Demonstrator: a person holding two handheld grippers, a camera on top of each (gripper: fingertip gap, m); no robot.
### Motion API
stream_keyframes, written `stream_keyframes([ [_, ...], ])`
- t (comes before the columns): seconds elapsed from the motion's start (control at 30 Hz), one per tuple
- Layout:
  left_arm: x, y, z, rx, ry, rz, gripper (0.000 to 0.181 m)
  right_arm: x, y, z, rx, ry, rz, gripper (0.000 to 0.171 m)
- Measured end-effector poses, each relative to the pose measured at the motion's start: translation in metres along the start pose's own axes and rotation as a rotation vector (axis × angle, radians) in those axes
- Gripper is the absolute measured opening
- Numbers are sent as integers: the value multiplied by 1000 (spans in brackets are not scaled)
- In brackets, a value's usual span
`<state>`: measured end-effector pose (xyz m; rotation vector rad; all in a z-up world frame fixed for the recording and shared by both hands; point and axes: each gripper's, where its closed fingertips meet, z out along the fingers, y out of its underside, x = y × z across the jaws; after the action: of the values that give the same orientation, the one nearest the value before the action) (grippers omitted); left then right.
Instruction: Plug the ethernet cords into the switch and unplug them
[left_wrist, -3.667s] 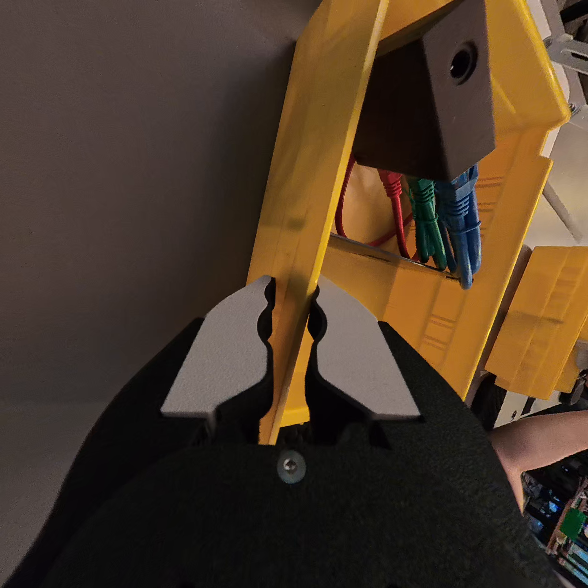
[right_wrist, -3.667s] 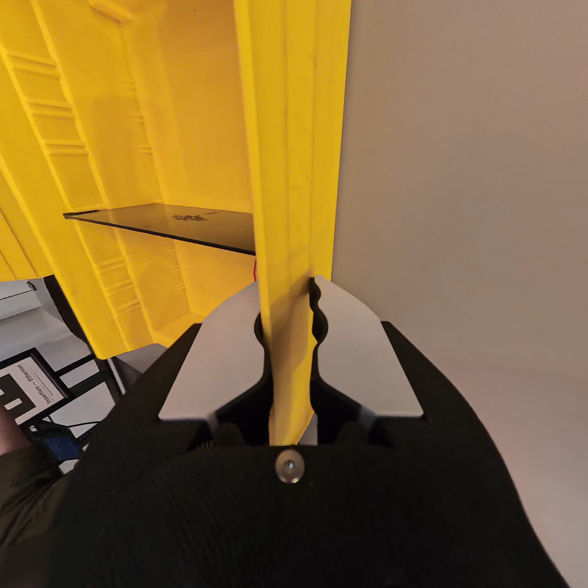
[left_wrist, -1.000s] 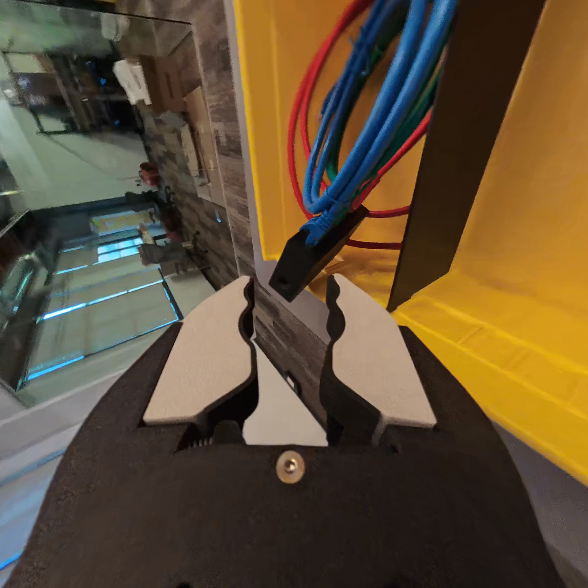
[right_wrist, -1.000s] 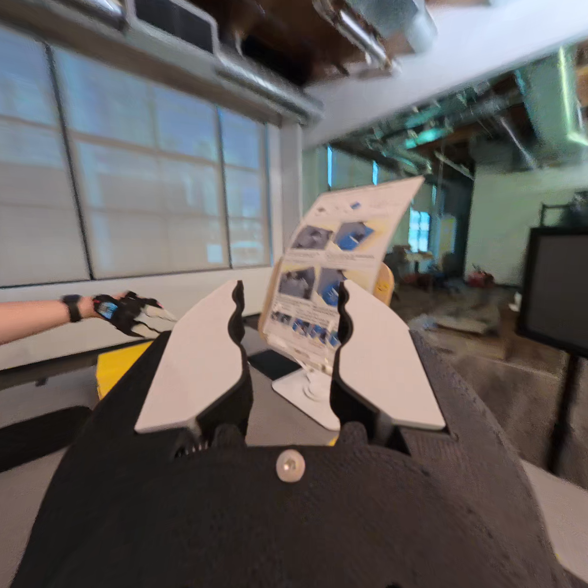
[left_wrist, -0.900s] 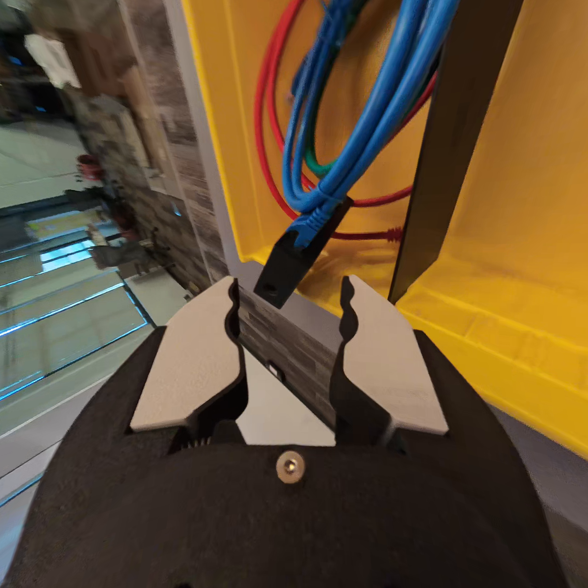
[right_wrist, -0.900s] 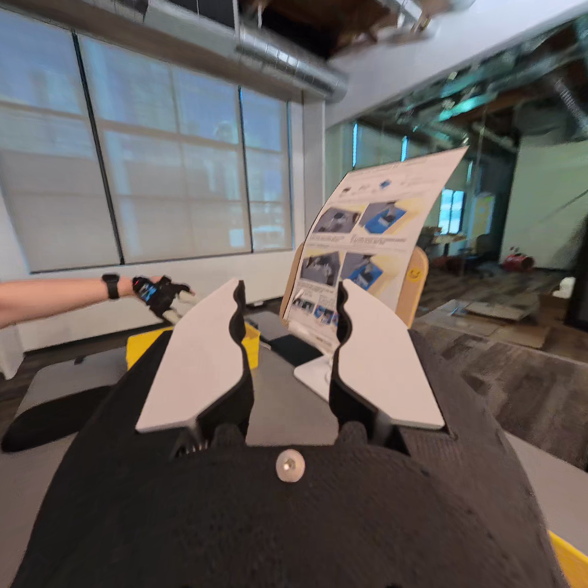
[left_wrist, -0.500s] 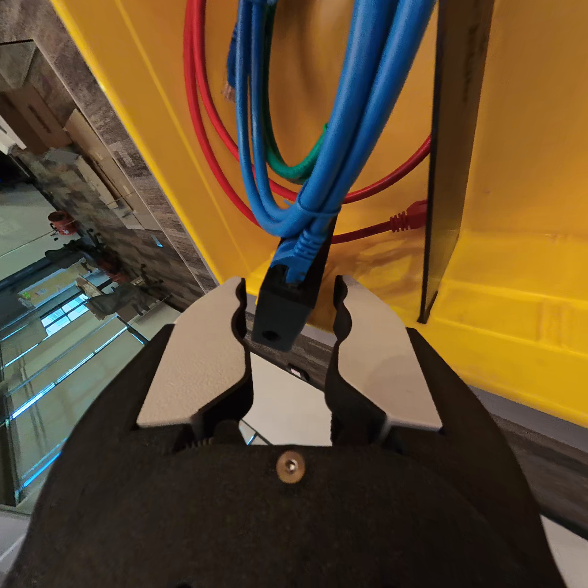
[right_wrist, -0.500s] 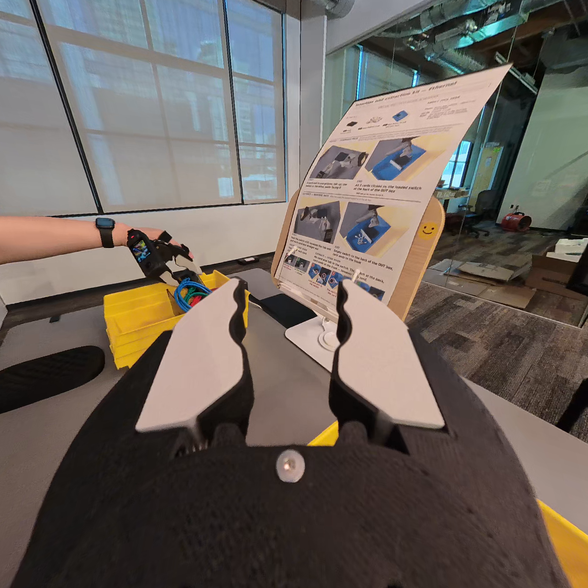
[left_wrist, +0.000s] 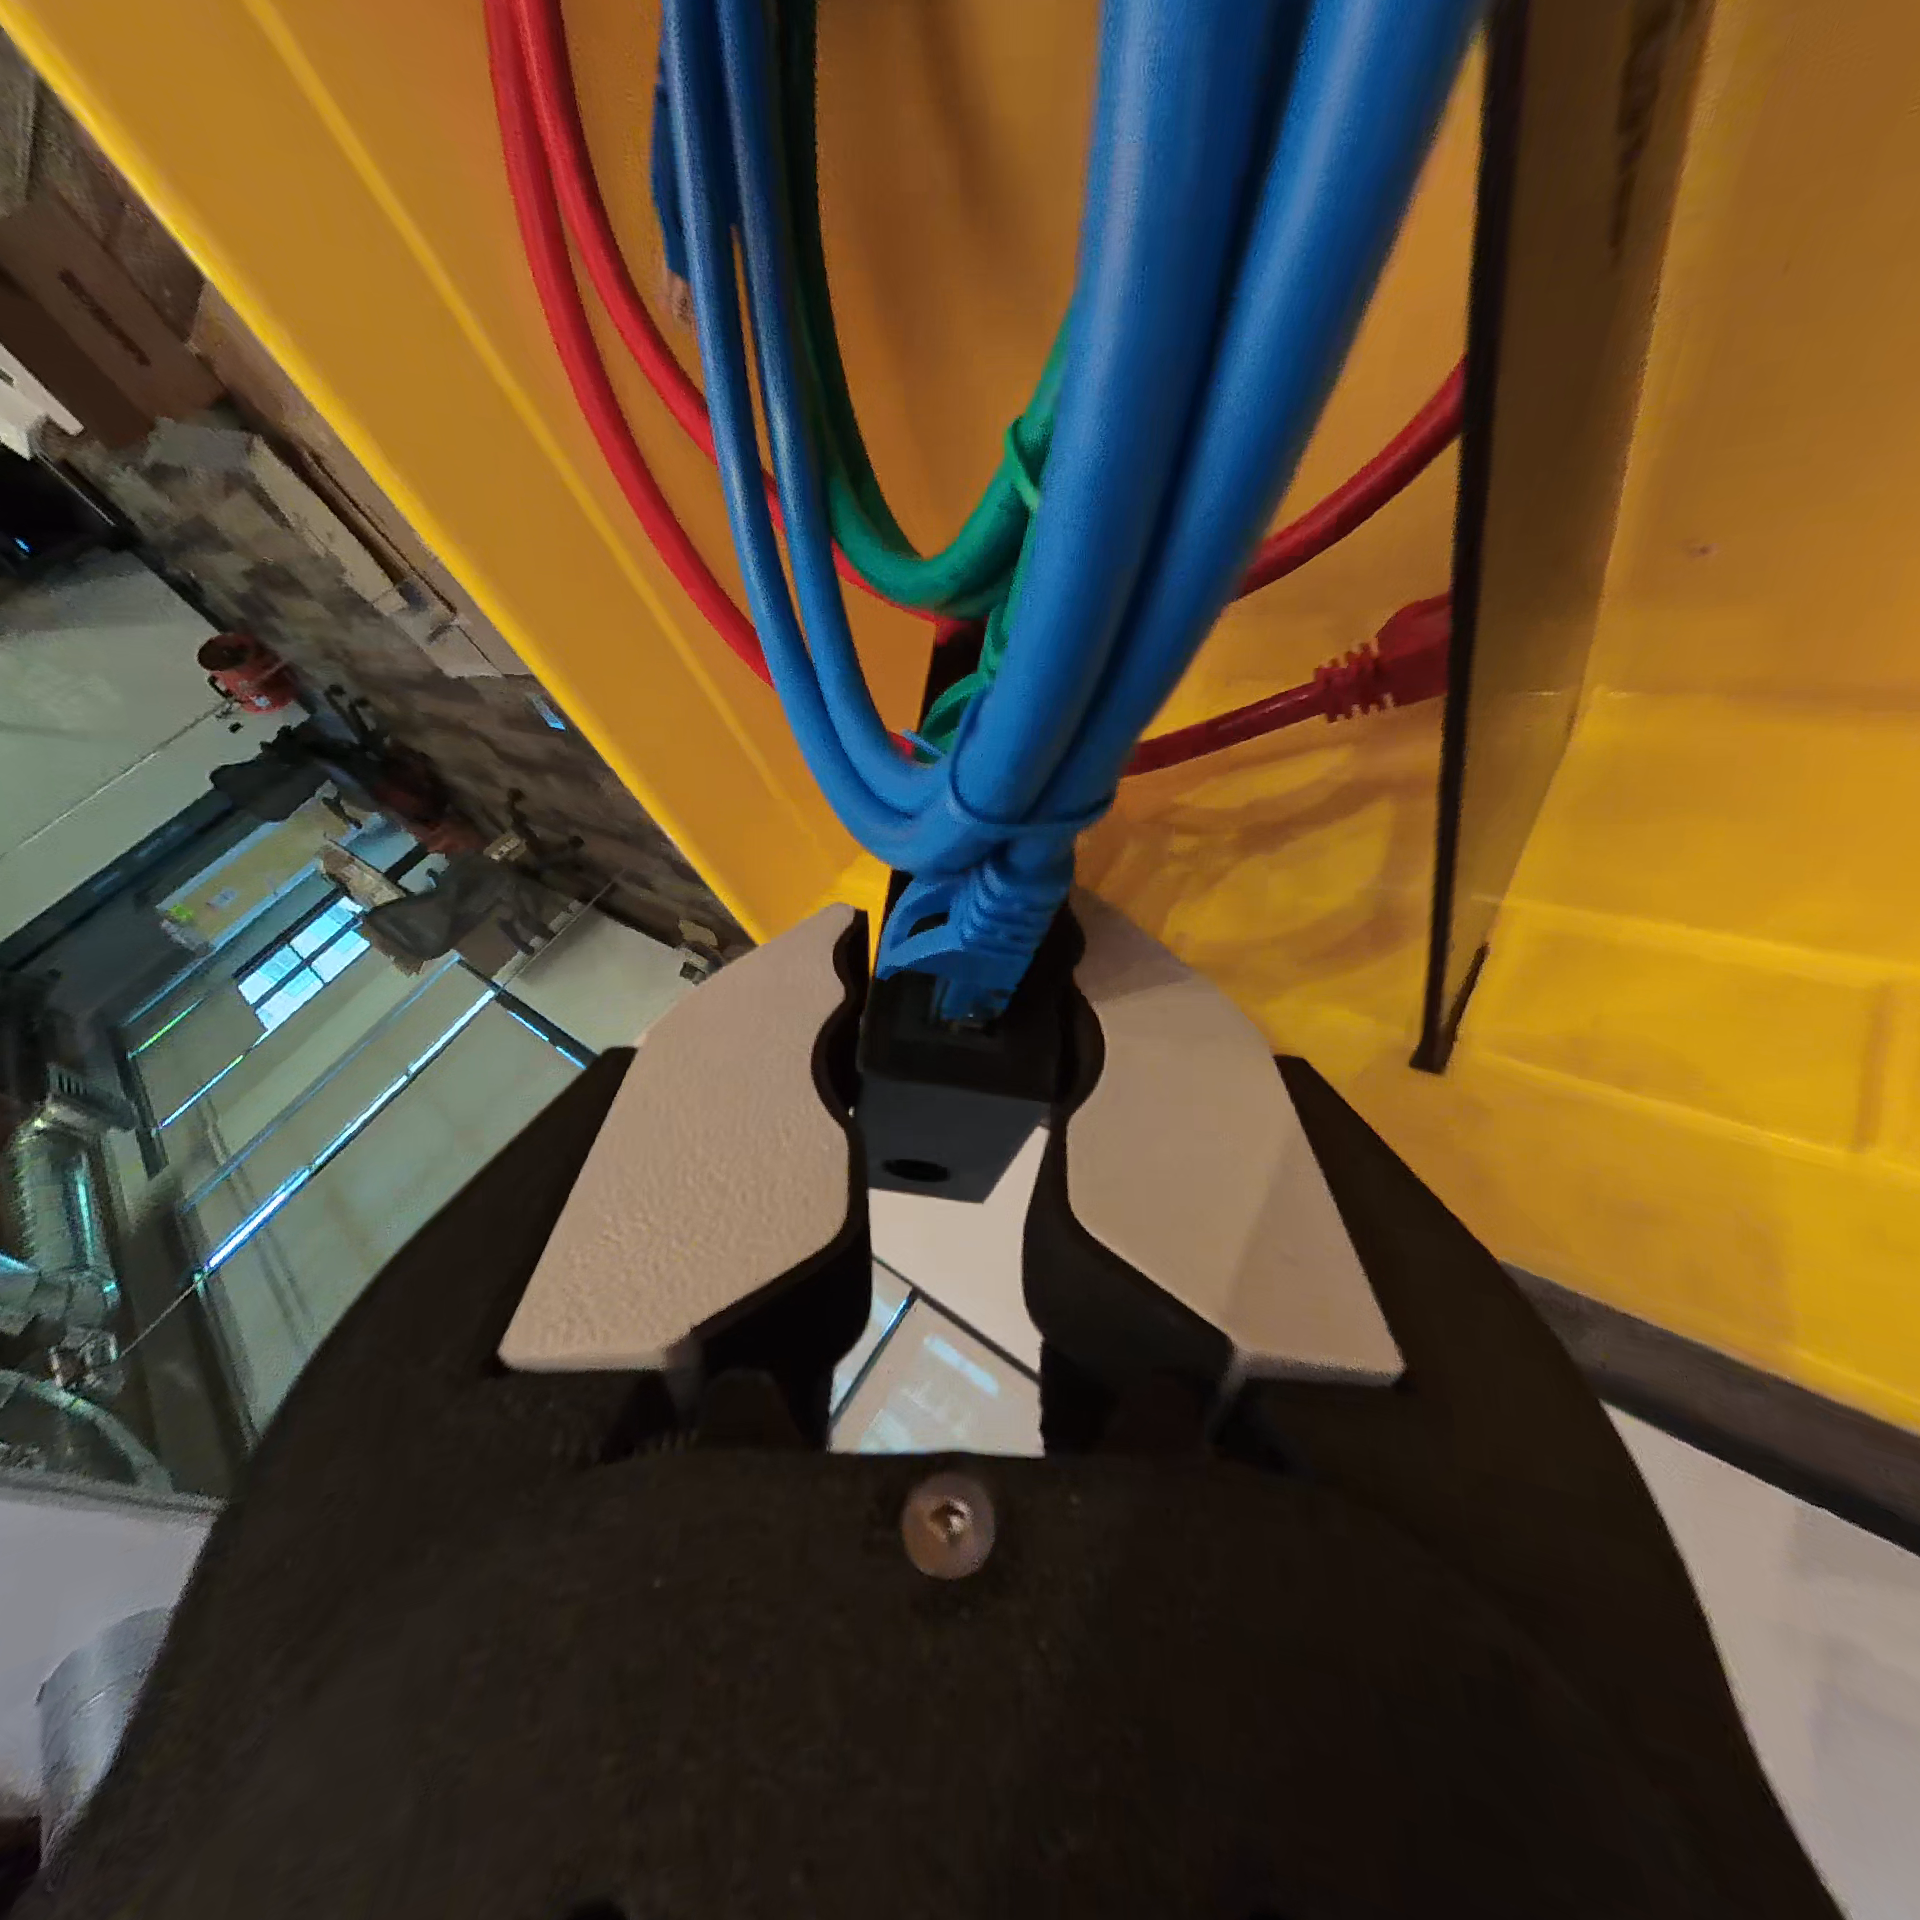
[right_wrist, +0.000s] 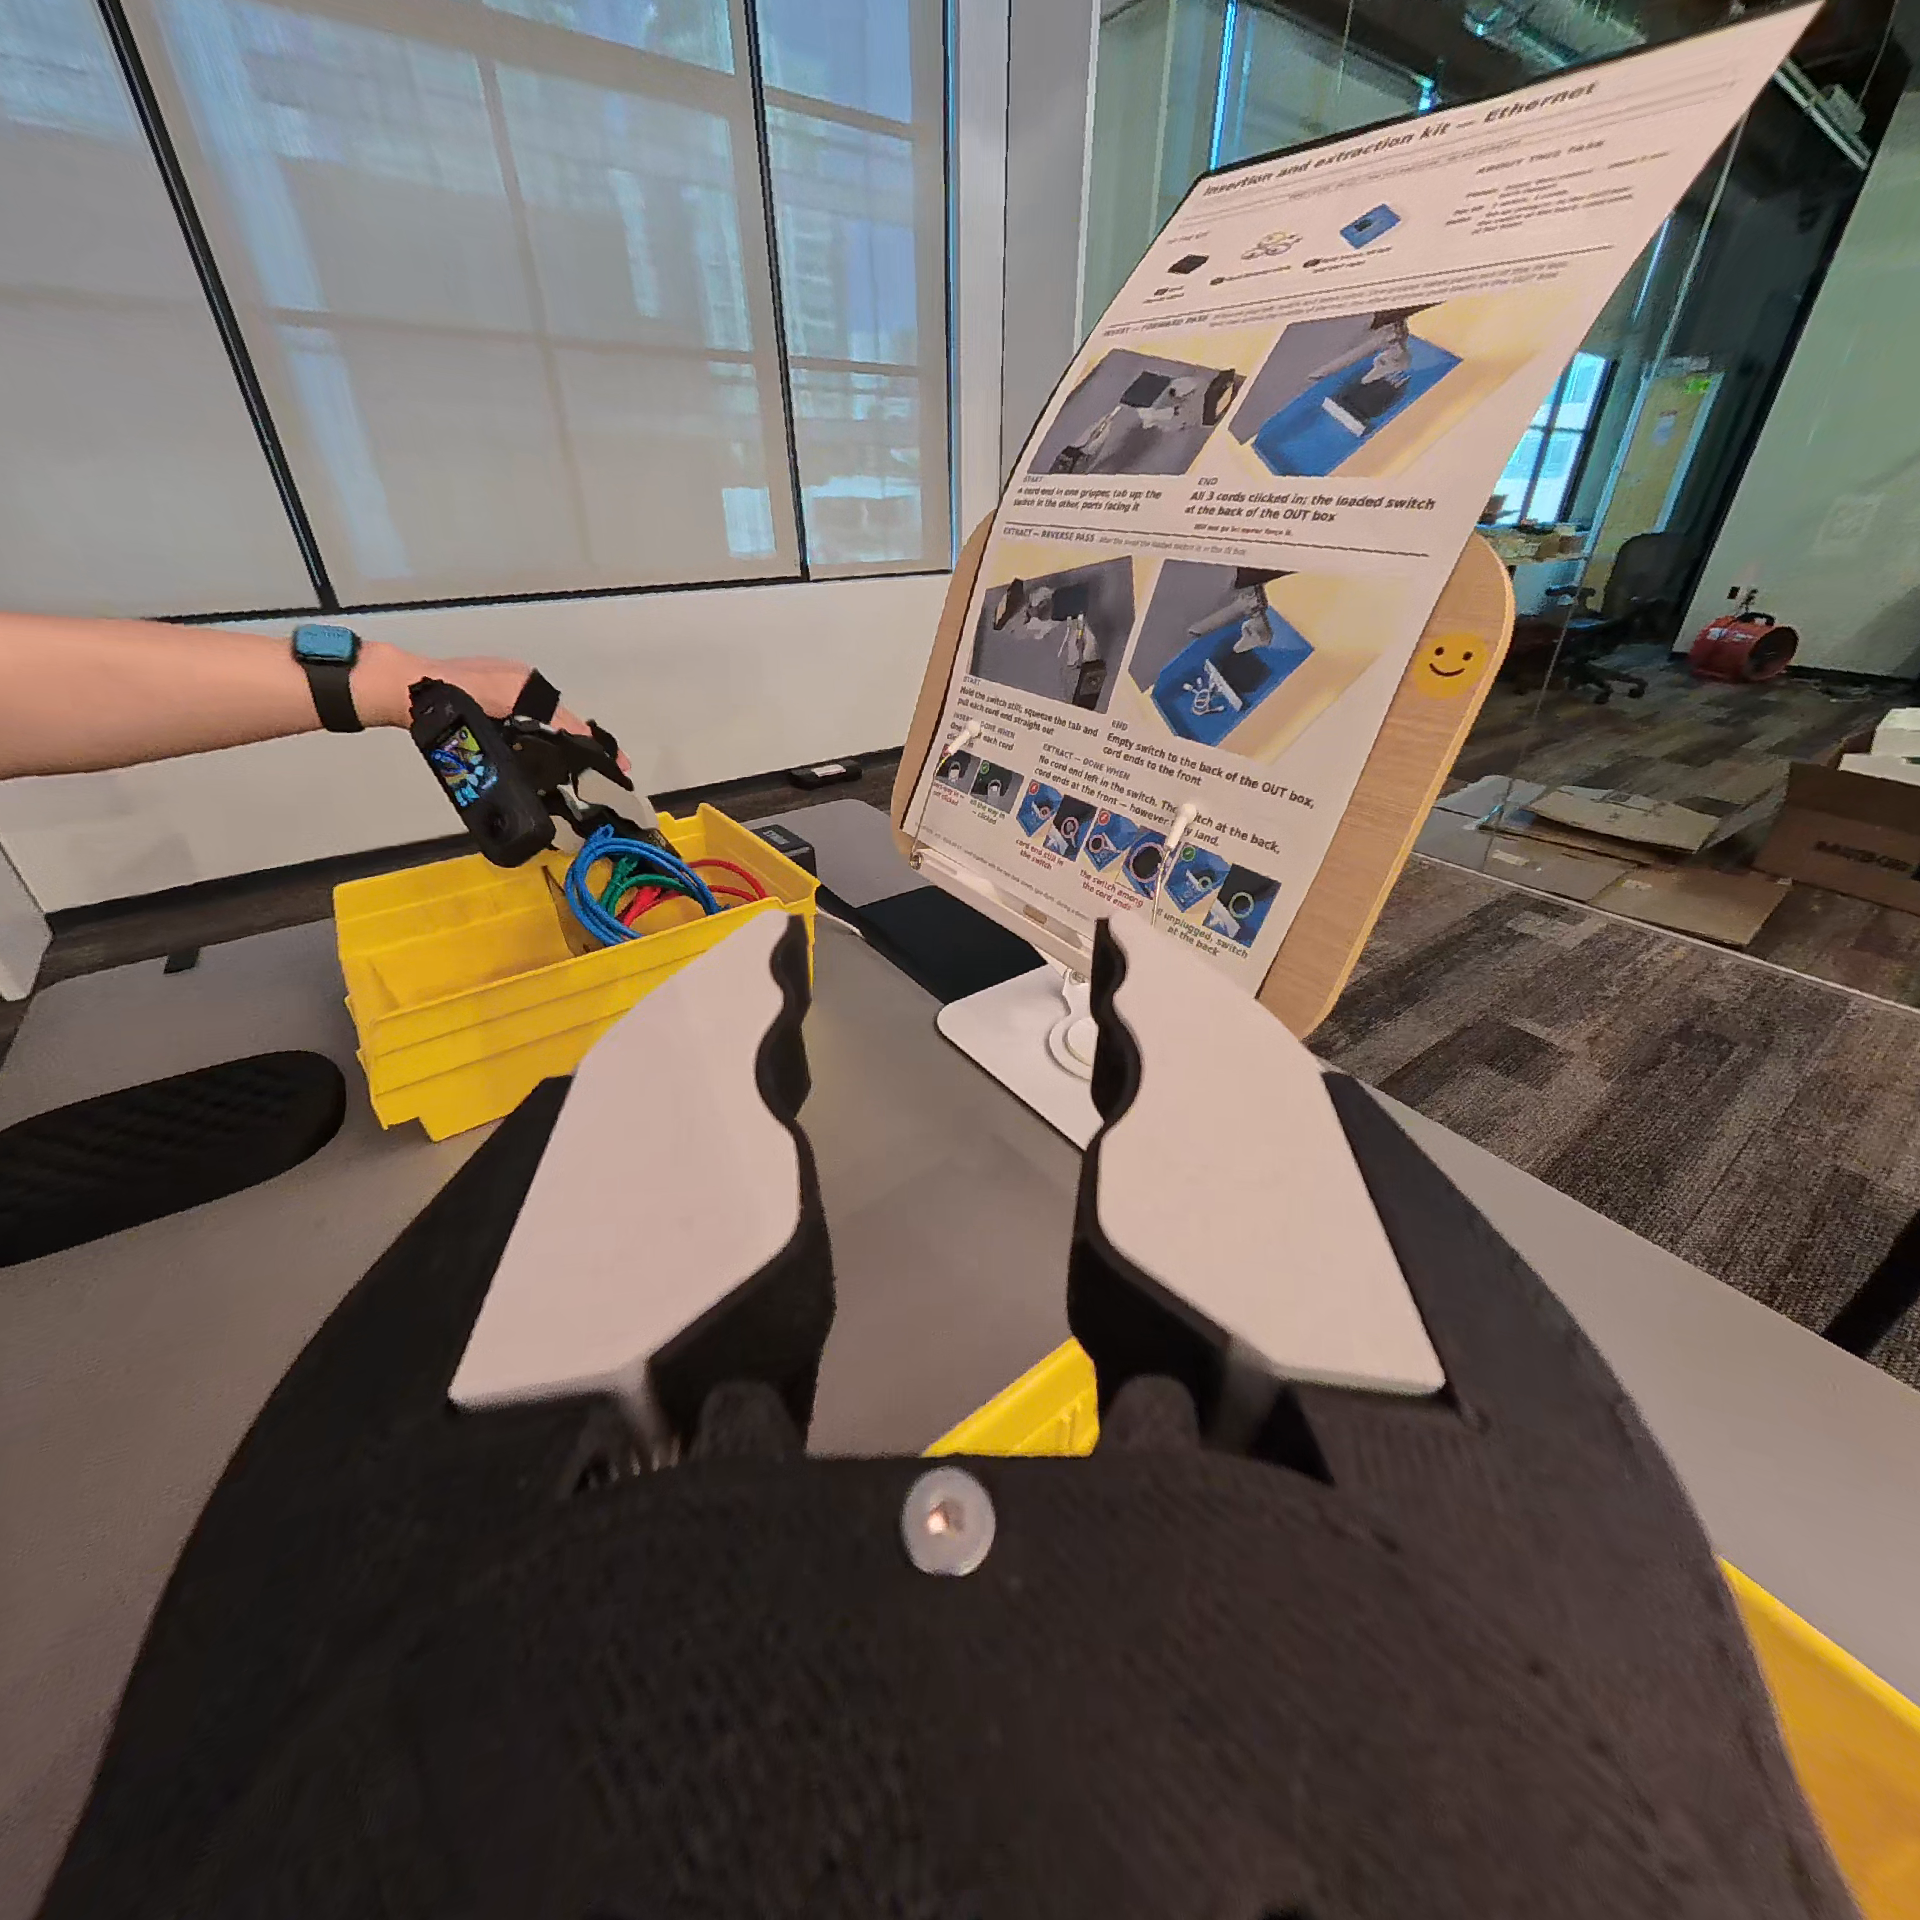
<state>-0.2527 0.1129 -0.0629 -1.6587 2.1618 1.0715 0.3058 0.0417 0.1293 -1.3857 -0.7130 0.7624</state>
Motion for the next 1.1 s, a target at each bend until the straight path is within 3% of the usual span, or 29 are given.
stream_keyframes([
  [0.3,-20,24,-58,-112,-118,-69,30,1,10,7,-4,-58,92,49],
  [1.1,-157,49,-295,-249,-550,-284,32,-48,-28,-13,50,-188,46,49],
])
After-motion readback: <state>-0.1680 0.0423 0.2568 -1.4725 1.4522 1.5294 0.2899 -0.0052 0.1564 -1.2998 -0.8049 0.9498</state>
